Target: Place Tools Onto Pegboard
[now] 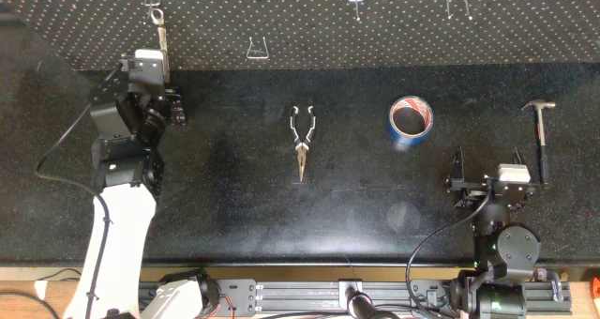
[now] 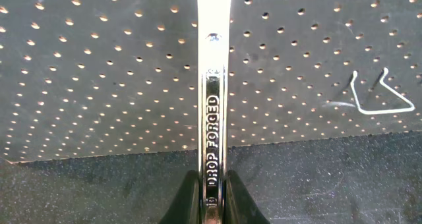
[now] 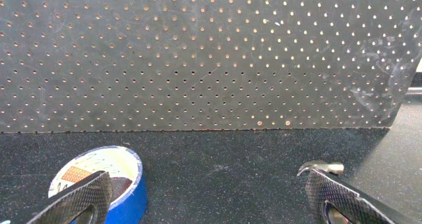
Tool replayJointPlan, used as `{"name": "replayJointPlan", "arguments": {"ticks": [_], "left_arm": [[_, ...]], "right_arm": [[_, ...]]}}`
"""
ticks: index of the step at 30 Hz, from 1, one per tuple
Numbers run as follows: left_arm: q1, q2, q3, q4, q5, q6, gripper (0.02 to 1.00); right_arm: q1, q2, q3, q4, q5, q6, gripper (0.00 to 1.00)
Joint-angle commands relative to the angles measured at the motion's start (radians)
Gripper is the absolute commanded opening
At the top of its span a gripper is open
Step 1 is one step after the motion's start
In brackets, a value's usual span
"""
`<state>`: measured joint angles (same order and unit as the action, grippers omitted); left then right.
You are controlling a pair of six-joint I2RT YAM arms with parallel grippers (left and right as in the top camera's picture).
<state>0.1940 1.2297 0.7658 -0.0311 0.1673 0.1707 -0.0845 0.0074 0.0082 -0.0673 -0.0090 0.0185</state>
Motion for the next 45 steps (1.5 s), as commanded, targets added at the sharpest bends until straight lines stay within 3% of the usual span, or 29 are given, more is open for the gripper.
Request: {"name": "replayJointPlan", "arguments": {"ticks": [1, 11, 22, 32, 45], "left_arm": [[0.003, 0.001, 0.035, -0.015, -0.087, -0.025, 0.027], [-0.012, -0.097, 0.035, -0.096, -0.085, -0.062, 0.029], [-0.01, -0.137, 0.035, -0.149, -0.167, -0.063, 0.027], [0.021, -0.123, 0.035, -0.168, -0.1, -0.058, 0.029], [0.022, -0.061, 0.038, -0.145, -0.103, -0.058, 0.027]], "right_arm": [[0.006, -0.006, -0.004, -0.006, 0.005, 0.015, 0.961], [0.006, -0.006, -0.004, -0.005, 0.005, 0.015, 0.961], [0.006, -0.006, -0.004, -0.006, 0.005, 0.015, 0.961], [0.006, -0.006, -0.004, -0.005, 0.005, 0.015, 0.961], [0.006, -0.006, -0.004, -0.006, 0.005, 0.015, 0.961]]}}
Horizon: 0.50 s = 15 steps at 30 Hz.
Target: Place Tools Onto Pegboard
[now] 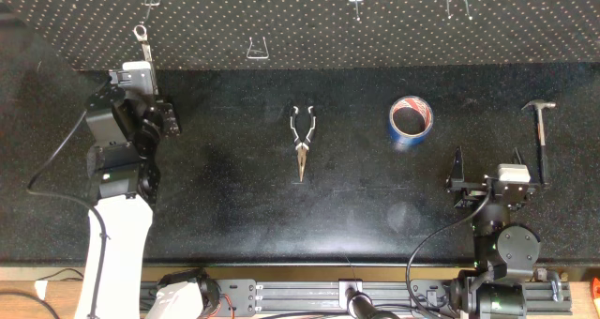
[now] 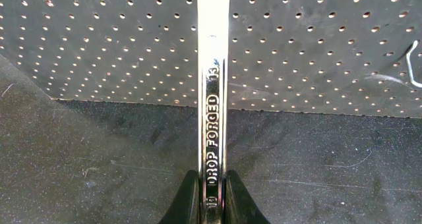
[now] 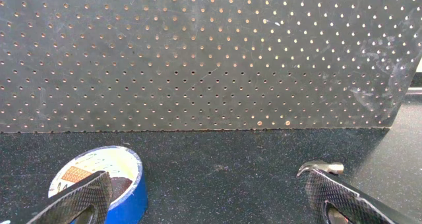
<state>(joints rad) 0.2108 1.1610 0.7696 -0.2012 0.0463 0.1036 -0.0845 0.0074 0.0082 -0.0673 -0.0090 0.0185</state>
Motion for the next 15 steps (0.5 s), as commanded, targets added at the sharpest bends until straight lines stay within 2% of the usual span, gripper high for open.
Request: {"name": "replayJointPlan", "arguments": {"ticks": [1, 15], "left_arm": [[0.005, 0.009, 0.035, 0.033, 0.018, 0.009, 0.029], [0.005, 0.015, 0.035, 0.066, 0.017, 0.009, 0.029]], "right_arm": [[0.006, -0.006, -0.004, -0.006, 0.005, 0.015, 0.961], [0.006, -0.006, -0.004, -0.006, 0.005, 0.015, 0.961]]}}
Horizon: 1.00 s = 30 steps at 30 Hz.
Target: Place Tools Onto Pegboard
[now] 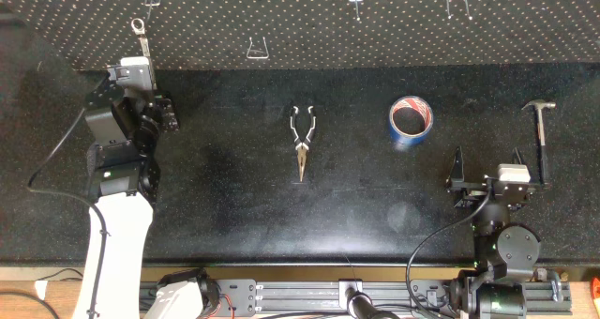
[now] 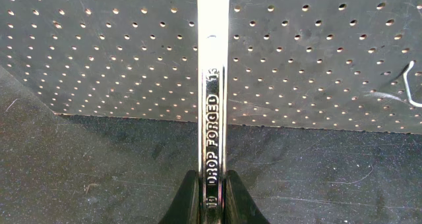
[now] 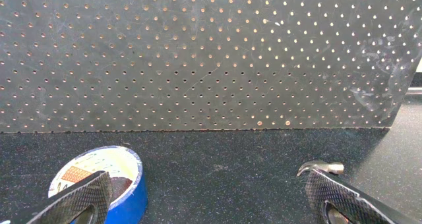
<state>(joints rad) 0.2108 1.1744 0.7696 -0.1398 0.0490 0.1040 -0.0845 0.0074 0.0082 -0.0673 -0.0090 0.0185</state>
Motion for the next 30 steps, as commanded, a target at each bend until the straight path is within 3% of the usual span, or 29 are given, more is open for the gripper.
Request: {"name": "replayJointPlan", "arguments": {"ticks": [1, 10, 19, 30], "left_arm": [[0.005, -0.006, 0.035, 0.0, 0.014, 0.009, 0.029], [-0.016, -0.097, 0.035, -0.033, 0.015, 0.024, 0.027], [-0.047, -0.078, 0.034, -0.053, -0.07, -0.004, 0.029], [-0.027, -0.016, 0.034, -0.013, -0.063, -0.003, 0.029]], "right_arm": [[0.006, -0.006, -0.004, -0.006, 0.005, 0.015, 0.961], [0.006, -0.006, -0.004, -0.006, 0.005, 0.015, 0.961], [0.006, -0.006, -0.004, -0.005, 0.005, 0.015, 0.961], [0.006, -0.006, -0.004, -0.006, 0.005, 0.015, 0.961]]}}
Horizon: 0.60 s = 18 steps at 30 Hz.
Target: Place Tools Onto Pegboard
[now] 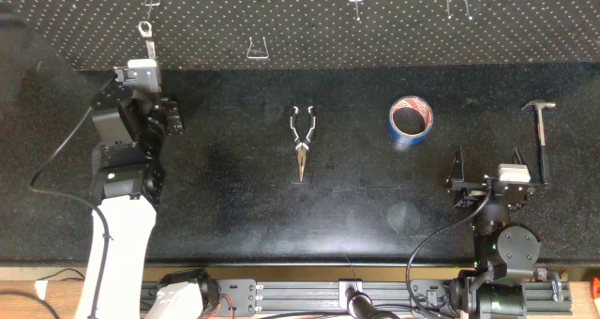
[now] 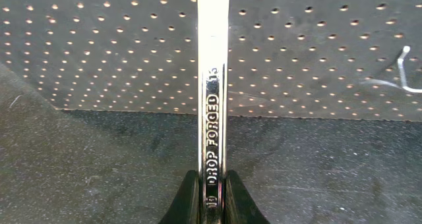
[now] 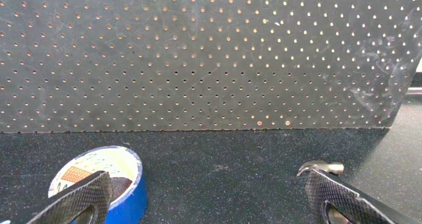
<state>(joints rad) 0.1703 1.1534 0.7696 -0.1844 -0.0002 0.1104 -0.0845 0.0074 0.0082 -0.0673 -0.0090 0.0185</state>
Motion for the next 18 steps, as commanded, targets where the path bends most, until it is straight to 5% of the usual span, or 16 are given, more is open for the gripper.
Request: {"name": "replayJointPlan", "arguments": {"ticks": [1, 18], "left_arm": [[0.013, 0.005, 0.034, 0.036, -0.014, -0.009, 0.029], [0.013, 0.102, 0.096, 0.053, 0.012, -0.001, 0.027]], "right_arm": [[0.006, -0.006, -0.004, -0.005, 0.005, 0.015, 0.961], [0.006, -0.006, -0.004, -0.005, 0.005, 0.015, 0.961]]}}
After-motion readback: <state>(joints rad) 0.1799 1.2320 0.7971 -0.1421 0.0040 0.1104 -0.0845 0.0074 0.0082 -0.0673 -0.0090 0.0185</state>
